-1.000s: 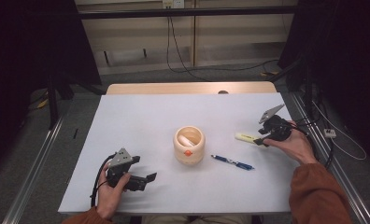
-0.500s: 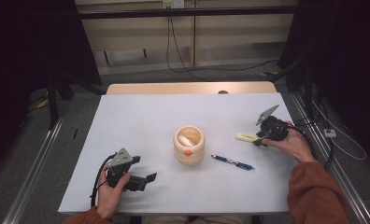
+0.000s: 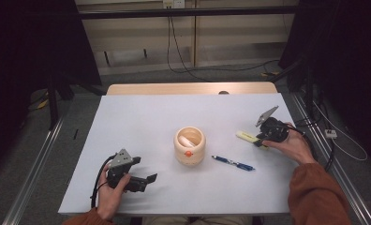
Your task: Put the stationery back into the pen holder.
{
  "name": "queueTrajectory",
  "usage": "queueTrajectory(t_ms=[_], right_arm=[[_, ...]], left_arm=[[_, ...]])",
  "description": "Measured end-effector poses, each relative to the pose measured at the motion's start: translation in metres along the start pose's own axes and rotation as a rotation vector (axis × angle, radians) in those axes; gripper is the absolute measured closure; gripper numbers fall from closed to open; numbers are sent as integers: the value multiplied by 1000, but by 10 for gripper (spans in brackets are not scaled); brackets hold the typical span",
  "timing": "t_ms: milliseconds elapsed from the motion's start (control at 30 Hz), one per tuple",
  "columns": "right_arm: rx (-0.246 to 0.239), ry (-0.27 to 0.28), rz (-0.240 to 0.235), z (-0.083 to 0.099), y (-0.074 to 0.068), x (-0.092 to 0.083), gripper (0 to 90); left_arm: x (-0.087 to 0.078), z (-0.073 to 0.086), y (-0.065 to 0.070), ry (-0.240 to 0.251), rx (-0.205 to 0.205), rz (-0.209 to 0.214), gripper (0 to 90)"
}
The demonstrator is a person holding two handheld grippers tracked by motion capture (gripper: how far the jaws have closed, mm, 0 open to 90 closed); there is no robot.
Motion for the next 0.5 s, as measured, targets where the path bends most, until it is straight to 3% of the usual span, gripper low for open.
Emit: queueTrajectory(t_ms=[200, 333, 500], right_arm=[[35, 3, 32, 1, -4, -2, 680], [74, 52, 15, 6, -6, -3, 681], [103, 58, 26, 8, -11, -5, 681]], left_arm=[[-1, 0, 0, 9, 2, -2, 61], [-1, 0, 0, 8, 3, -3, 61], [-1, 0, 0, 9, 1, -5, 61]])
Point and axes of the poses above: each handheld gripper's, and its own axes: x roughly forward along the jaws, z roughly out of its underside, y roughly to its right, the point moved 1 cm from there along x, roughly forward along the jaws, and after that the axes turned 9 degrees about y, right-handed, at the moved point
